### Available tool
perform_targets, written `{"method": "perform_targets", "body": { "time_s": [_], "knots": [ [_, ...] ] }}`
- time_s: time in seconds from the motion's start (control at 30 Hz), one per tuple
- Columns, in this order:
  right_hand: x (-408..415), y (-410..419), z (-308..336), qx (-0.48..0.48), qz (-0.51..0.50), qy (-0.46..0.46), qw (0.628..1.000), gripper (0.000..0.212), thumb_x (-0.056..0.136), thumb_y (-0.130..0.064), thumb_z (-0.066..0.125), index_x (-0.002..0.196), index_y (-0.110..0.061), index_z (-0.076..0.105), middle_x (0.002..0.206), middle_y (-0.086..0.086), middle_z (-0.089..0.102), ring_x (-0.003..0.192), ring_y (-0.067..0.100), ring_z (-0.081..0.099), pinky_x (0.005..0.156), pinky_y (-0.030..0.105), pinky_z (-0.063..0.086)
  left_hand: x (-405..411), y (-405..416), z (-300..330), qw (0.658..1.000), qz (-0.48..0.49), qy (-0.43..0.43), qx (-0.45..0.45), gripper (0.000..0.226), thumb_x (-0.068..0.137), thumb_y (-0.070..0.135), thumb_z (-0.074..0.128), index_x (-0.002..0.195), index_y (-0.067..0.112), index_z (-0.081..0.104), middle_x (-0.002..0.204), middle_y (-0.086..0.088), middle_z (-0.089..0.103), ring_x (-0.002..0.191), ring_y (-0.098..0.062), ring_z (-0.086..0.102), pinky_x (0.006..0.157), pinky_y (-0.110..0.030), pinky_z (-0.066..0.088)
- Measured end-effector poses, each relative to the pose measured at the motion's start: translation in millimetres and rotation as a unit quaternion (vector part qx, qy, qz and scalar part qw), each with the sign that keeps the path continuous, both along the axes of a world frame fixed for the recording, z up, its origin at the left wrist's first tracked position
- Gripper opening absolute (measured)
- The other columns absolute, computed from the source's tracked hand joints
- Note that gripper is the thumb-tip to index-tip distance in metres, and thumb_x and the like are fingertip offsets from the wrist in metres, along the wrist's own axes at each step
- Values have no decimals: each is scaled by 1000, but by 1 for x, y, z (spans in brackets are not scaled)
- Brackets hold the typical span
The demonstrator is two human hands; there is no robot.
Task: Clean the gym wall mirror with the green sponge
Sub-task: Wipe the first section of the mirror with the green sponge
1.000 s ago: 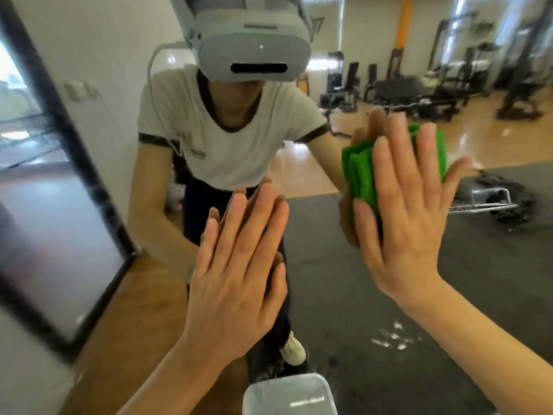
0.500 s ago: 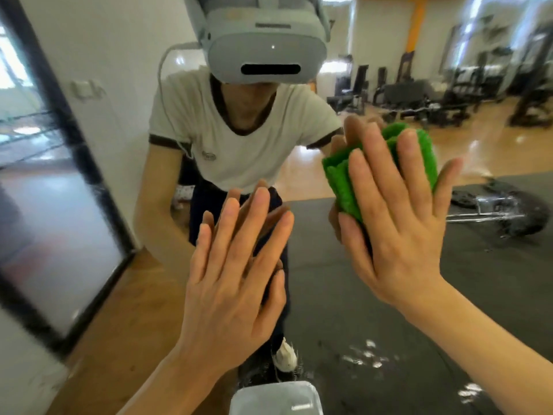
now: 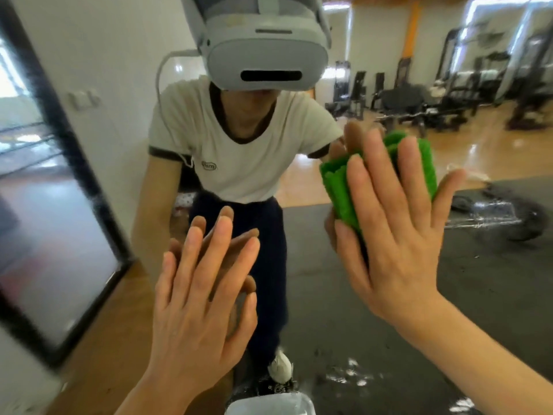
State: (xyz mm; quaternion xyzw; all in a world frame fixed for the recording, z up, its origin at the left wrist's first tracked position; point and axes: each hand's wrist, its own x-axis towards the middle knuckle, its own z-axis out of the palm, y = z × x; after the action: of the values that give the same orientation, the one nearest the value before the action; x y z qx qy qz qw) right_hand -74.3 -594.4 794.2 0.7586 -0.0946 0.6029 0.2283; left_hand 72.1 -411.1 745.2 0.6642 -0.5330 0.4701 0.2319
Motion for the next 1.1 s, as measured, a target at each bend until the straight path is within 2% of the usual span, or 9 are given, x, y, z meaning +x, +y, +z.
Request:
{"method": "perform_targets", "body": {
  "time_s": [0.17, 0.23, 0.47, 0.57, 0.67, 0.73, 0.83, 0.97, 1.1],
  "knots": [
    [-35, -15, -109, -115, -59, 212, 969, 61, 106, -23, 27, 162, -16, 5, 170, -1, -3, 156, 16, -2, 122, 38, 5, 1, 1, -2, 1000, 3, -8, 1, 63, 104, 36, 33, 162, 27, 11, 171, 2, -1, 157, -21, 0, 127, -39, -1],
    [-47, -25, -101, -146, -60, 247, 956, 57, 108, -24, 22, 162, -16, 5, 170, -1, -3, 156, 15, -2, 123, 36, 2, 1, 1, -1, 1000, 4, -10, 0, 61, 106, 38, 30, 162, 27, 11, 171, 2, 0, 157, -21, 1, 127, -39, 0],
    [-25, -29, 29, -16, 4, 4, 1000, 58, 105, -25, 43, 157, -14, 22, 168, 4, 14, 155, 16, -2, 123, 48, -8, 1, -3, -3, 1000, 12, -18, -18, 61, 105, 40, 31, 162, 28, 13, 171, 3, 1, 157, -20, 2, 127, -40, 3],
    [-35, -30, -24, -42, -5, 71, 997, 63, 106, -25, 39, 161, -14, 11, 169, 0, 0, 156, 20, -1, 124, 47, -7, 1, -3, -3, 1000, 8, -19, -16, 64, 103, 38, 35, 162, 28, 12, 171, 3, 1, 157, -20, 2, 127, -41, 3],
    [-60, -36, -103, -89, -59, 196, 975, 60, 107, -25, 29, 162, -14, 7, 170, 0, -1, 156, 18, 1, 117, 44, 16, 2, -3, -5, 1000, 5, -22, -16, 78, 92, 32, 47, 162, 28, 13, 171, 2, 1, 157, -20, 2, 127, -41, 4],
    [-69, -42, -113, -124, -69, 234, 962, 58, 108, -26, 24, 162, -15, 6, 170, 0, -2, 156, 17, -1, 116, 43, 17, 3, -3, -3, 1000, 0, -21, -18, 81, 90, 30, 49, 162, 28, 13, 171, 2, 1, 157, -20, 2, 126, -41, 3],
    [-60, -48, -60, -118, -33, 167, 978, 57, 109, -27, 28, 161, -14, 11, 170, 1, -1, 156, 19, 0, 124, 44, -6, 3, -4, -1, 1000, -4, -26, -17, 80, 91, 30, 50, 162, 28, 14, 171, 3, 0, 157, -20, 2, 126, -39, 2],
    [-32, -37, 15, -14, 35, -5, 999, 49, 109, -28, 29, 152, -5, 31, 159, 16, 28, 152, 23, 12, 122, 46, -7, 5, -4, -1, 999, -12, -31, -25, 67, 94, 33, 49, 156, 24, 26, 170, 4, -1, 157, -20, 1, 126, -40, 3],
    [-37, -38, -55, -31, -5, 32, 999, 52, 109, -27, 31, 158, -11, 22, 169, 7, 8, 155, 20, 2, 124, 47, -7, 7, -7, 1, 999, -19, -34, -32, 65, 100, 46, 43, 156, 19, 26, 170, 8, -7, 157, -16, -5, 126, -39, 1]
  ]
}}
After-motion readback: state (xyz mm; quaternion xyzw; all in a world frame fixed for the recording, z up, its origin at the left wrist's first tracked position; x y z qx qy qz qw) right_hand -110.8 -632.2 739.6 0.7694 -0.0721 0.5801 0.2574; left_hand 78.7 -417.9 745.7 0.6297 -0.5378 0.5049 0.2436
